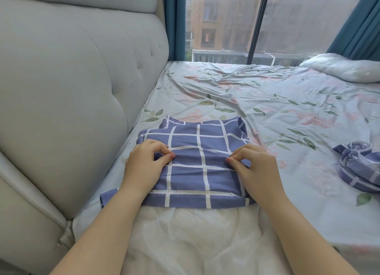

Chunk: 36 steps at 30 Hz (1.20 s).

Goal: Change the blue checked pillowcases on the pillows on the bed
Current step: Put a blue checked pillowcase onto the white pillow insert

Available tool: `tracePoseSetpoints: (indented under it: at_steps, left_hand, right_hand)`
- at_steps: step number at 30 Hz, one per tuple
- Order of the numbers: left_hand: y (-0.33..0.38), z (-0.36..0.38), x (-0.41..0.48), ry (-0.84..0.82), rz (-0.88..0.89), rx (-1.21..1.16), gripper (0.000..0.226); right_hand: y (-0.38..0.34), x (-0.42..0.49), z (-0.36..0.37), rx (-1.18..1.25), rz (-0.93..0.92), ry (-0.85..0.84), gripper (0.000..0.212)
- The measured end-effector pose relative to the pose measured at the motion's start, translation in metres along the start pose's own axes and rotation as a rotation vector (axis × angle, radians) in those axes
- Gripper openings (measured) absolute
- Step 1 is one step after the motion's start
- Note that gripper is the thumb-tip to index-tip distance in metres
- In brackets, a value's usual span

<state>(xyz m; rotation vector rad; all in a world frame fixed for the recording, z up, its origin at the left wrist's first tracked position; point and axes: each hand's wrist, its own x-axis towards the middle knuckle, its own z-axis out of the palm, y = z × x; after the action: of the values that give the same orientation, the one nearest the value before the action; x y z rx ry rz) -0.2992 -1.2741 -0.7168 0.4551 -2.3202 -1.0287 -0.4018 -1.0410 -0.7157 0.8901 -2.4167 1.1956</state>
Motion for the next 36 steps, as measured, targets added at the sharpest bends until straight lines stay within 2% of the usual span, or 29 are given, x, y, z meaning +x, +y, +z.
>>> tracePoseSetpoints:
  at_steps: [4, 7, 11, 15, 17, 20, 22, 25, 28, 31, 36]
  left_hand:
    - [0.005, -0.006, -0.006, 0.03, 0.05, 0.028, 0.011]
    - [0.005, -0.01, -0.009, -0.021, 0.121, 0.055, 0.009]
    - [0.007, -0.005, -0.012, -0.107, 0.194, 0.137, 0.04]
    - [0.008, 0.001, -0.011, 0.004, 0.234, 0.1, 0.013]
    - [0.009, 0.001, -0.011, -0.005, 0.216, 0.079, 0.006]
    - [0.012, -0.001, -0.013, -0.064, 0.151, 0.043, 0.006]
    - [0.014, -0.004, -0.015, -0.086, 0.126, 0.031, 0.01]
    - [0.017, -0.01, -0.017, -0.111, 0.09, -0.003, 0.014]
    - [0.019, -0.011, -0.02, -0.159, 0.079, 0.012, 0.014]
    - [0.019, -0.007, -0.019, -0.189, 0.054, 0.019, 0.012]
    - [0.003, -0.006, -0.013, -0.124, 0.029, 0.179, 0.007]
  right_hand:
    - [-0.004, -0.005, -0.007, -0.026, -0.082, 0.055, 0.014]
    - [-0.005, -0.007, -0.011, -0.021, -0.09, 0.086, 0.018]
    - [-0.015, -0.01, -0.012, 0.077, -0.13, 0.122, 0.021]
    - [-0.022, -0.013, -0.015, 0.105, -0.156, 0.108, 0.024]
    - [-0.018, -0.013, -0.014, 0.068, -0.131, 0.057, 0.025]
    - [-0.007, -0.011, -0.01, 0.016, -0.049, -0.035, 0.02]
    - [0.002, -0.008, -0.007, -0.01, -0.016, -0.114, 0.005]
    - [0.018, -0.005, -0.005, -0.113, 0.021, -0.227, 0.026]
    - [0.019, -0.003, -0.006, -0.11, 0.041, -0.192, 0.007]
    - [0.021, -0.001, -0.006, -0.135, 0.052, -0.14, 0.022]
    - [0.015, 0.0, -0.011, -0.099, 0.044, -0.026, 0.024]
